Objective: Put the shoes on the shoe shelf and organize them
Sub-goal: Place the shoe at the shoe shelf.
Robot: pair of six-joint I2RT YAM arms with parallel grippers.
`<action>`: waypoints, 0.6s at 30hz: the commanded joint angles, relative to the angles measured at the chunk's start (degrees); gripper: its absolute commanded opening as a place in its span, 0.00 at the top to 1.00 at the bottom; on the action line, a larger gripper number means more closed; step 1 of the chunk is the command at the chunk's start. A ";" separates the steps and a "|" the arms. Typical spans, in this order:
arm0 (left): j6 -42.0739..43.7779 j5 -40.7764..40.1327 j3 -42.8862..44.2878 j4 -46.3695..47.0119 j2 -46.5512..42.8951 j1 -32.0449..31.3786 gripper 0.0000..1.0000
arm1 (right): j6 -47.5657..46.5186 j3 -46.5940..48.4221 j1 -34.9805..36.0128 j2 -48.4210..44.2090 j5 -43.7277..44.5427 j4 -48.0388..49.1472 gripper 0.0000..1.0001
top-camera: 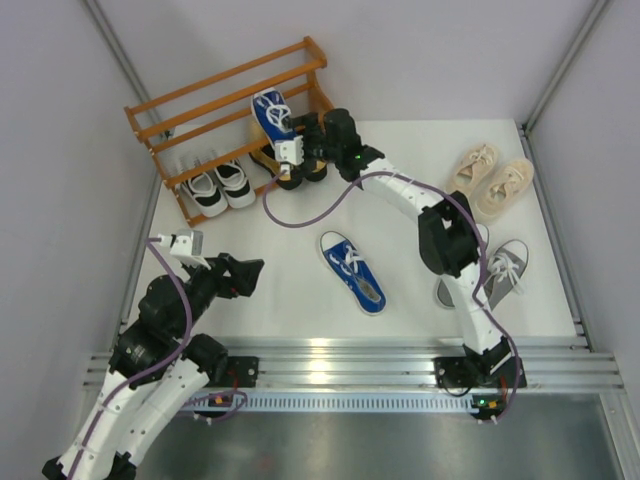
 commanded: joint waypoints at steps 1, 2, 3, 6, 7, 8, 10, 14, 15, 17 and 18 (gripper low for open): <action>-0.11 0.06 0.43 0.75 -0.60 0.07 0.12 | 1.33 1.86 -0.80 -2.50 1.85 -1.75 0.01; -0.11 -0.02 0.43 0.67 -0.68 0.15 0.12 | 2.03 1.86 -0.89 -2.58 2.20 -1.83 0.01; -0.20 -0.11 0.34 0.67 -0.69 0.15 0.12 | 2.39 1.77 -1.07 -2.67 2.29 -2.01 0.01; -0.11 -0.20 0.25 0.58 -0.60 0.15 0.12 | 2.83 0.81 -1.24 -3.72 2.12 -2.36 0.01; -0.20 -0.29 0.25 0.67 -0.68 0.15 0.12 | 3.00 -0.15 -1.33 -4.16 1.94 -2.28 0.01; -0.11 -0.20 0.25 0.67 -0.60 0.15 0.12 | 3.44 -0.51 -1.42 -4.69 1.85 -2.54 0.01; -0.11 -0.03 0.34 0.67 -0.68 0.07 0.12 | 3.97 -1.04 -1.42 -6.01 1.15 -4.02 0.00; -0.29 0.24 0.51 0.58 -0.60 0.15 0.12 | 8.09 -2.80 -1.68 -9.70 -1.40 -7.27 0.01; -0.37 0.24 0.51 0.58 -0.60 0.07 0.12 | 9.23 -2.80 -1.60 -10.58 -1.40 -7.28 0.01; -0.55 0.32 0.43 0.58 -0.60 0.15 0.12 | 13.44 -2.54 -1.60 -11.28 0.08 -7.37 0.01; -0.98 0.41 0.51 0.58 -0.51 0.07 0.12 | 15.03 -2.10 -1.60 -11.81 0.62 -7.55 0.01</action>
